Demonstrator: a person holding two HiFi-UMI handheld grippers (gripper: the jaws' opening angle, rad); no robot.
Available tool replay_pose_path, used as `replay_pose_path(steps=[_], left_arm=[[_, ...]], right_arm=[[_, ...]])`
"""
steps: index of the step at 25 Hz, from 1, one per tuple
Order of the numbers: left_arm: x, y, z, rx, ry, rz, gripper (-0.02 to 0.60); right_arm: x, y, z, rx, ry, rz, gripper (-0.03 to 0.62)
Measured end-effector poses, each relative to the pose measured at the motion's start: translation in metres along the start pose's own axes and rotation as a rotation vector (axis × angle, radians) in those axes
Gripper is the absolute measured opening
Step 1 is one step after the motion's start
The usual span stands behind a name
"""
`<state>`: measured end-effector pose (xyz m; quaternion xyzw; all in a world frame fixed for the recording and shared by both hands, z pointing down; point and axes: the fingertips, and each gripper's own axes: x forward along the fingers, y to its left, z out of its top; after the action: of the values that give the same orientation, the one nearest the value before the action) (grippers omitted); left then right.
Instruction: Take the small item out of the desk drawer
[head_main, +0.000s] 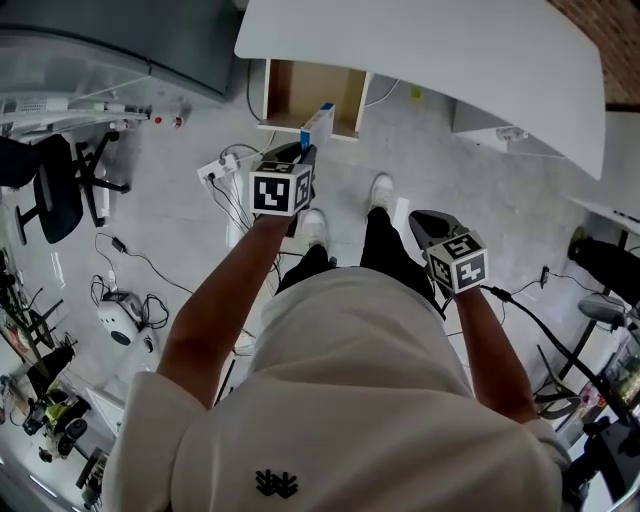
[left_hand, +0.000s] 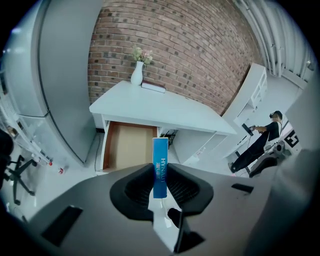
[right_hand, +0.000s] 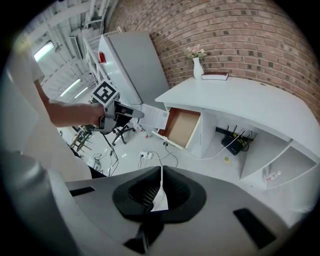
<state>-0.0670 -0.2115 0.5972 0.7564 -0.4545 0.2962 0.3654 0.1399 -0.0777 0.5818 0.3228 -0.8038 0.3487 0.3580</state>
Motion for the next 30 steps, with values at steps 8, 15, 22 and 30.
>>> replay_pose_path(steps=[8, 15, 22, 30], left_arm=[[-0.074, -0.011, -0.025, 0.024, -0.036, -0.059, 0.089], [-0.120, -0.013, -0.050, 0.051, -0.052, -0.101, 0.089], [-0.152, -0.001, -0.068, 0.069, -0.060, -0.121, 0.089], [-0.180, 0.005, -0.094, 0.089, -0.052, -0.135, 0.089]], right_arm=[[-0.006, 0.042, -0.005, -0.021, -0.027, -0.036, 0.037], [-0.006, 0.082, -0.008, -0.041, -0.043, -0.045, 0.037], [0.001, 0.114, -0.007, -0.055, -0.053, -0.050, 0.037], [0.002, 0.150, -0.011, -0.069, -0.064, -0.055, 0.037]])
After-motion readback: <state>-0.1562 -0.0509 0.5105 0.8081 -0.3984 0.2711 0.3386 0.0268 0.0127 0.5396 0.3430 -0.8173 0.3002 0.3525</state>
